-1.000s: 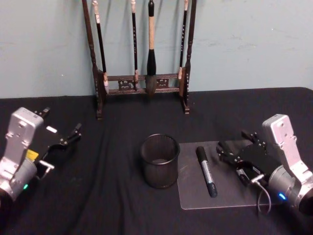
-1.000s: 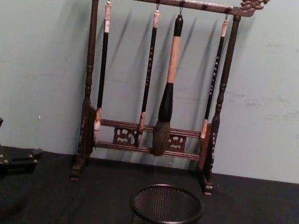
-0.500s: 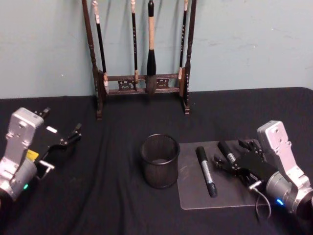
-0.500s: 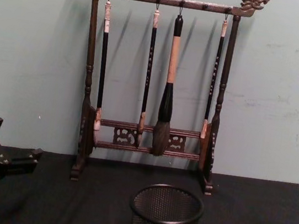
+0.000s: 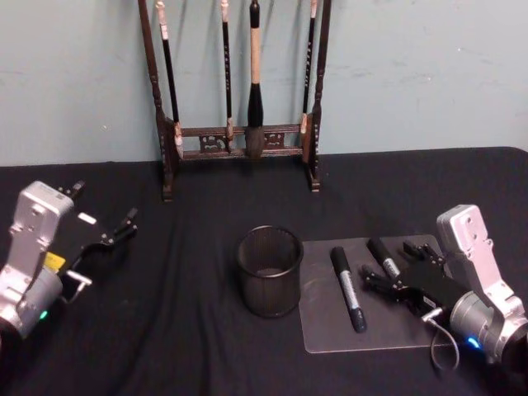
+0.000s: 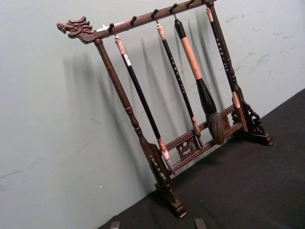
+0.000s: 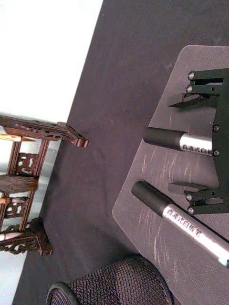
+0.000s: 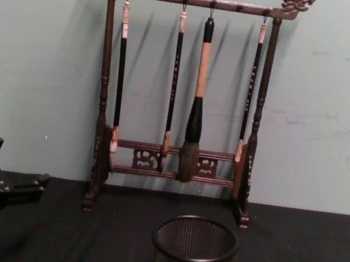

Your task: Pick up the water-based marker from the table and place it into the pen holder.

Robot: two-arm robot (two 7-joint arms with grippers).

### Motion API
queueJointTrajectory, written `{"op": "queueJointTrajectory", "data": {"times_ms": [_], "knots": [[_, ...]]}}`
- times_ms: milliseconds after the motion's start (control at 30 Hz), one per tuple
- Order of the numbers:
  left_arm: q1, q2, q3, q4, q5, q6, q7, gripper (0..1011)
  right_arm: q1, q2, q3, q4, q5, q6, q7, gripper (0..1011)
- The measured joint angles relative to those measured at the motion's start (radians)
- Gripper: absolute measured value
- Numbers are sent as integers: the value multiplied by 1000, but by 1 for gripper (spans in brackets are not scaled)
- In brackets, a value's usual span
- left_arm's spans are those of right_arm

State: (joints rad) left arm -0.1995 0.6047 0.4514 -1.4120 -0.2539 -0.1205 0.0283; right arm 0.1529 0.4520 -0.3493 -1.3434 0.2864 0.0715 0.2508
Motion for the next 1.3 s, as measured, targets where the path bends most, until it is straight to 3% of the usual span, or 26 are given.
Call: {"op": "queueJointTrajectory", "data": {"times_ms": [933, 1300], "knots": [[0, 0, 0, 0, 0, 0, 0, 1009, -11, -45, 64, 14, -10, 50, 55, 1002], [0, 0, 0, 0, 0, 0, 0, 1009, -11, -45, 64, 15, -12, 50, 56, 1002]]}}
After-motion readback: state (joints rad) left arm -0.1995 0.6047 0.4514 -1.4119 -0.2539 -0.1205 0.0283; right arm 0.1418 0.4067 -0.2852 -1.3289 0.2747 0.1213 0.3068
